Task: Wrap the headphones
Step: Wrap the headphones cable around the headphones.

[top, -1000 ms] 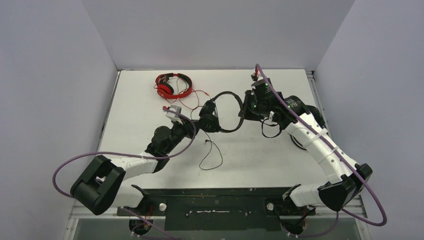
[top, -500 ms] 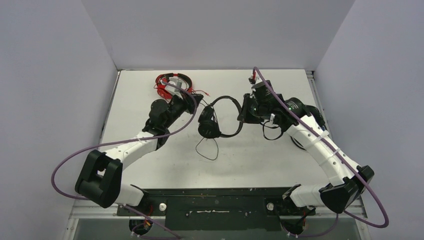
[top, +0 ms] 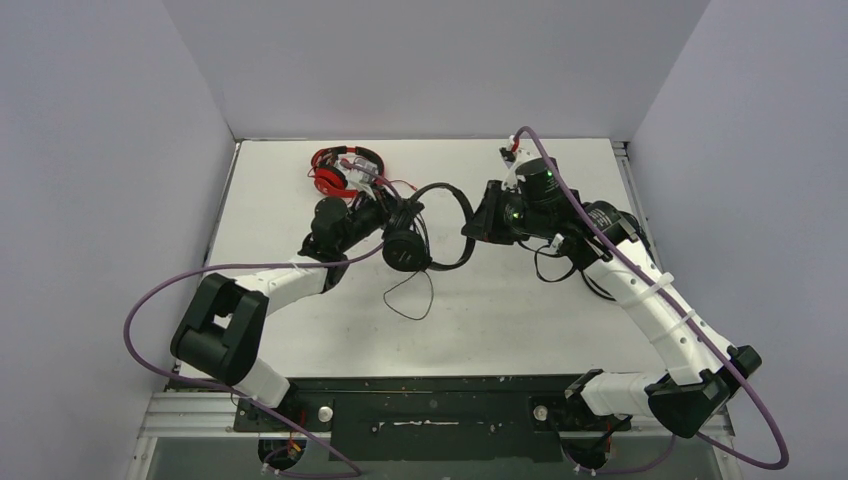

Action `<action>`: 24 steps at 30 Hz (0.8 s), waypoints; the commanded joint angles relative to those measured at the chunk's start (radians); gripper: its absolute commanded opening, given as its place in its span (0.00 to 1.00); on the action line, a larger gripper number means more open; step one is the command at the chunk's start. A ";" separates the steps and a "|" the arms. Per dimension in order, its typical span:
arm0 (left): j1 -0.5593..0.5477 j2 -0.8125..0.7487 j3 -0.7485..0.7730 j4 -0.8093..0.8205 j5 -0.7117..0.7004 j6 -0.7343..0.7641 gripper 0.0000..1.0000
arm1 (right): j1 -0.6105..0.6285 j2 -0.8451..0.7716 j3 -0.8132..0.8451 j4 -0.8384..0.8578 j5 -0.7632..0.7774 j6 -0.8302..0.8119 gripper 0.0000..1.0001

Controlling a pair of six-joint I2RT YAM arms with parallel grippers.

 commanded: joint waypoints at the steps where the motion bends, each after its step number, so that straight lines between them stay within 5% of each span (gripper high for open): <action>1: 0.007 -0.039 -0.023 0.139 0.040 -0.097 0.12 | -0.015 -0.048 0.021 0.197 -0.128 0.100 0.00; 8: -0.003 -0.042 -0.076 0.265 0.048 -0.183 0.26 | -0.019 -0.025 0.078 0.264 -0.117 0.192 0.00; 24: -0.123 -0.064 -0.150 0.284 -0.002 -0.178 0.27 | -0.038 -0.006 0.188 0.310 0.128 0.347 0.00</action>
